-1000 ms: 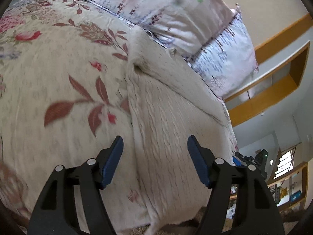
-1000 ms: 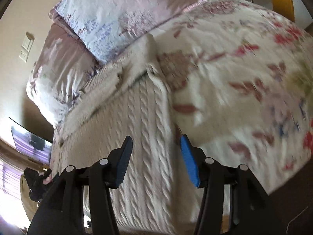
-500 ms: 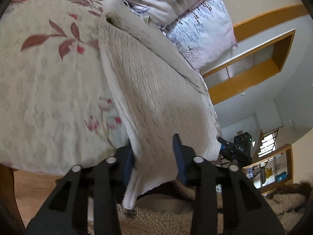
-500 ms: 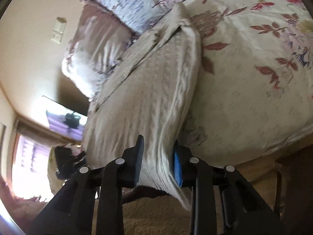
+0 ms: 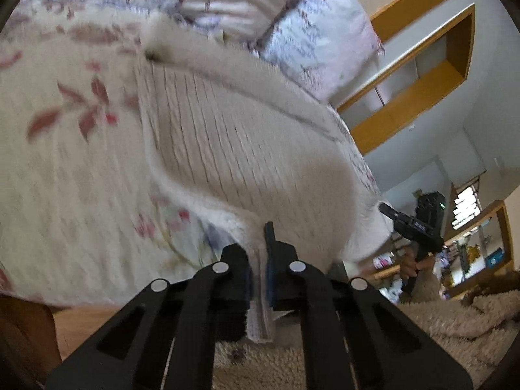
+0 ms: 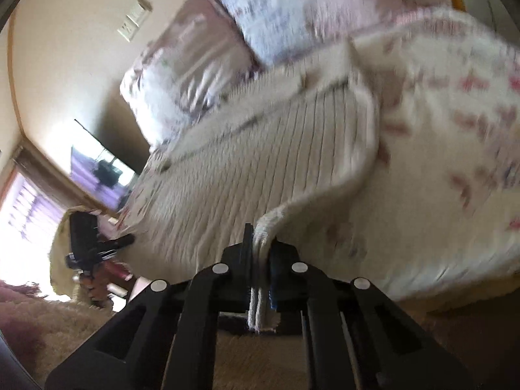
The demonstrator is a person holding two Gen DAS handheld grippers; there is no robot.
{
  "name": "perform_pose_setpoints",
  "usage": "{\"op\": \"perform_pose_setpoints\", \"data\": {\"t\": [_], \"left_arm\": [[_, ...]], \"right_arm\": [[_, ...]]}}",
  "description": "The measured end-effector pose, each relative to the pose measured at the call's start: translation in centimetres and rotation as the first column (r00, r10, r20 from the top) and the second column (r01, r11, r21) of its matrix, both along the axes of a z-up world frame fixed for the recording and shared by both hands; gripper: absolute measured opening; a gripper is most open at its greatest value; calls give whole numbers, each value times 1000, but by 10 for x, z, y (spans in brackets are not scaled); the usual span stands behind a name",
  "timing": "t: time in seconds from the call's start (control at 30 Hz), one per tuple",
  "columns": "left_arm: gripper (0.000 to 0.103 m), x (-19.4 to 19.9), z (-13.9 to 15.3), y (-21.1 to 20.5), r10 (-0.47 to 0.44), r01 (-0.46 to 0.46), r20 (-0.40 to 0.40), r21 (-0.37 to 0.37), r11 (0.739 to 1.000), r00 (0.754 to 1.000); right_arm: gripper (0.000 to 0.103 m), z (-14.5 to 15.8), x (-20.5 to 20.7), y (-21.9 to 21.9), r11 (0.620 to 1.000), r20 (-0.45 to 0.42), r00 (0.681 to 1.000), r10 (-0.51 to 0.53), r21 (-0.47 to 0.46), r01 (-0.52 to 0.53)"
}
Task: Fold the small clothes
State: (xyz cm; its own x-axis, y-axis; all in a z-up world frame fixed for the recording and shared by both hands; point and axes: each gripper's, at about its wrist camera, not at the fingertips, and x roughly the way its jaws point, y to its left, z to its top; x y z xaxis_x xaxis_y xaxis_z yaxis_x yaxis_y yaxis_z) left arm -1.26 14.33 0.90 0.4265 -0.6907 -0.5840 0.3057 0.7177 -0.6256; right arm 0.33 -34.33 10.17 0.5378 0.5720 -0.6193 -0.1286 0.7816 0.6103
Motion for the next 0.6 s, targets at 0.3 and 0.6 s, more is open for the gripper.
{"op": "perform_pose_setpoints", "data": {"t": [0.3, 0.6], "left_arm": [[6, 37, 48, 17, 171, -184, 157, 70, 980, 973], [6, 82, 76, 5, 227, -267, 250, 137, 954, 941]], "right_arm": [[8, 41, 17, -2, 955, 287, 944, -165, -192, 226], [7, 59, 51, 8, 907, 408, 894, -185, -280, 315]]}}
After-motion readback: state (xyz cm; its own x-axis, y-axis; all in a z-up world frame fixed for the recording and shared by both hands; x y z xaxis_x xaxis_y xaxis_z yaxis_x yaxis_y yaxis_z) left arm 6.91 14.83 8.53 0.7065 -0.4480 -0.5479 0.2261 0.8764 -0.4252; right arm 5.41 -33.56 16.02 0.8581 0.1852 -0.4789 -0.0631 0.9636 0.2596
